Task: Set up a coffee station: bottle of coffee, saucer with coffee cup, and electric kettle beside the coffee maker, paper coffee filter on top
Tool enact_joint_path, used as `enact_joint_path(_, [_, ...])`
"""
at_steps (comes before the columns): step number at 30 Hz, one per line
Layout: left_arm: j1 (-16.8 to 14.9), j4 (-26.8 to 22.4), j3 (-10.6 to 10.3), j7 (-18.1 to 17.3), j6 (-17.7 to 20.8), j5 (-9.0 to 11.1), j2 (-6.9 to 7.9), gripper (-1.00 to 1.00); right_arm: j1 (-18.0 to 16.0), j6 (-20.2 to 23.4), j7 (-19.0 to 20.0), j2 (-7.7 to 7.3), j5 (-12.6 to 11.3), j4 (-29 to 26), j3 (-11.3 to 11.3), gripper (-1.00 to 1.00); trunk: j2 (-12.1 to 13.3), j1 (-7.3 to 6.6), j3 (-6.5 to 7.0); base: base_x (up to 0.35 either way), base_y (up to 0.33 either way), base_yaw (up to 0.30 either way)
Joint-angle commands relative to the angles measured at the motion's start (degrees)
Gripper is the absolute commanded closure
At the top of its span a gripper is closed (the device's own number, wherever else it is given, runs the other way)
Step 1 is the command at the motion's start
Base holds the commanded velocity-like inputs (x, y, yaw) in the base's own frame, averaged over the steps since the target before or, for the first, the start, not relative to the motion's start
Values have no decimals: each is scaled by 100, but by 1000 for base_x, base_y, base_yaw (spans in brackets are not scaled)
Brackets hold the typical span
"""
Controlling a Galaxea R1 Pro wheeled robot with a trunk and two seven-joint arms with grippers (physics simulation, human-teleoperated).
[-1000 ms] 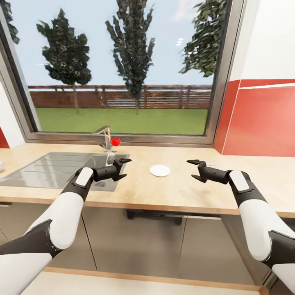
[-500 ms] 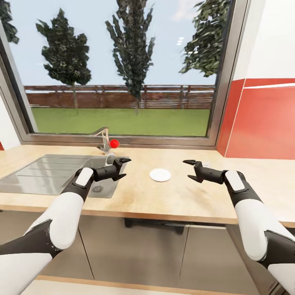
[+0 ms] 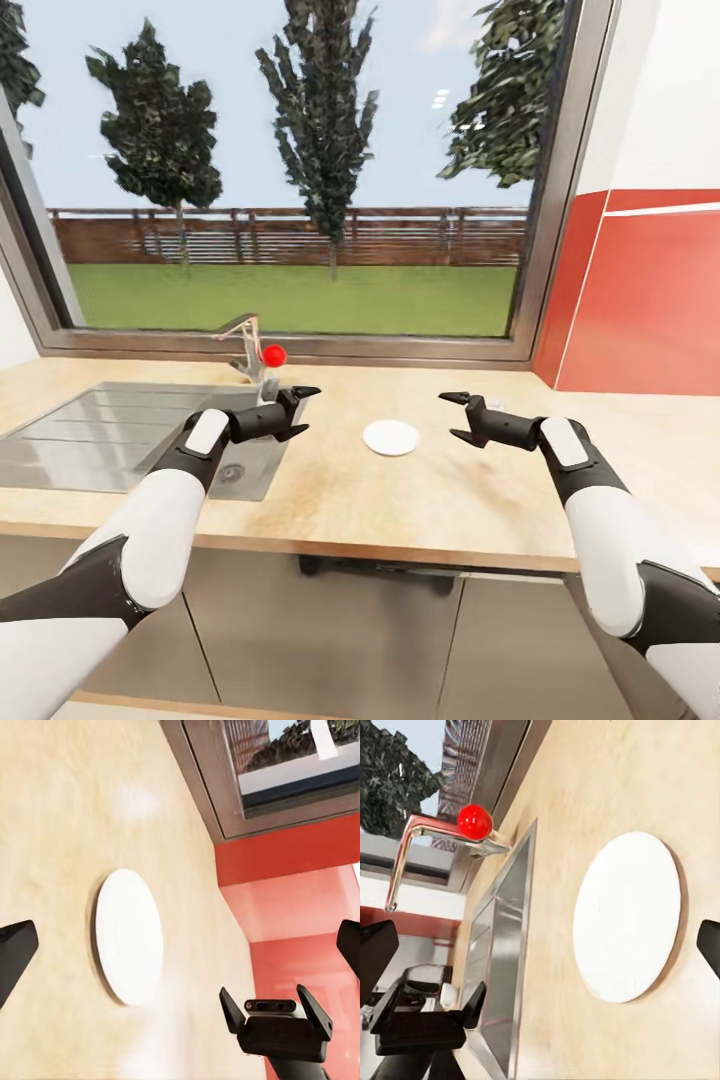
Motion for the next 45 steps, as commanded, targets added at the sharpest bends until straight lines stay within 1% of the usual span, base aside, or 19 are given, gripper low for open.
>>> enact_joint_path(1, [-6,-4,50,-22,38,-40,-8,-100,-6,31,52,14,61,4,-27,-100,-3,3,-7,209,-1,0])
enact_joint_path(8, [-6,100,46,-24,38,-40,-6,-100,-6,54,74,33,50,283,-18,-100,-3,3,-7,59,0,0])
enact_joint_path(14, [-6,150,40,-25,43,-34,-10,-100,-6,79,89,73,44,360,-17,-100,-3,3,-7,17,-12,0])
enact_joint_path(19, [-6,156,39,-25,44,-32,-12,-100,-6,91,148,84,37,370,-17,-100,-3,3,-7,71,-162,0])
enact_joint_path(21, [-6,158,42,-25,45,-31,-15,-100,-6,95,412,86,35,372,1,-100,-3,3,-7,37,-89,0])
enact_joint_path(25, [-6,162,41,-26,48,-31,-19,-100,-3,98,689,87,37,373,29,-100,-3,3,-7,16,-38,0])
enact_joint_path(29, [-6,192,38,-43,68,-31,-18,-100,1,99,773,131,37,402,41,-100,-3,3,-7,3,-7,0])
enact_joint_path(33, [-6,223,38,-74,100,-31,-13,-100,8,115,907,215,40,430,40,-100,-3,3,-7,1,-2,0])
enact_joint_path(35, [-6,231,39,-96,189,-31,-12,-100,30,125,1248,259,42,433,55,-100,-3,3,-7,0,-1,0])
enact_joint_path(36, [-6,233,38,-99,234,-31,-12,-100,35,127,1336,265,42,433,66,-100,-3,3,-7,0,0,0])
enact_joint_path(37, [-6,231,37,-104,339,-31,-13,-100,45,130,1477,272,42,434,139,-100,-3,3,-7,0,0,0])
enact_joint_path(38, [-6,231,35,-106,378,-31,-14,-100,49,131,1528,274,42,434,208,-100,-3,3,-7,0,0,0])
enact_joint_path(39, [-6,230,31,-110,472,-31,-18,-100,58,133,1653,274,43,436,557,-100,-3,3,-7,0,0,0])
enact_joint_path(40, [-6,229,33,-111,496,-31,-17,-100,60,133,1685,273,43,439,669,-100,-3,3,-7,5,0,0])
enact_joint_path(45, [-6,229,34,-112,526,-31,-13,-100,63,134,1726,272,43,447,818,-100,-3,3,-7,89,-55,0])
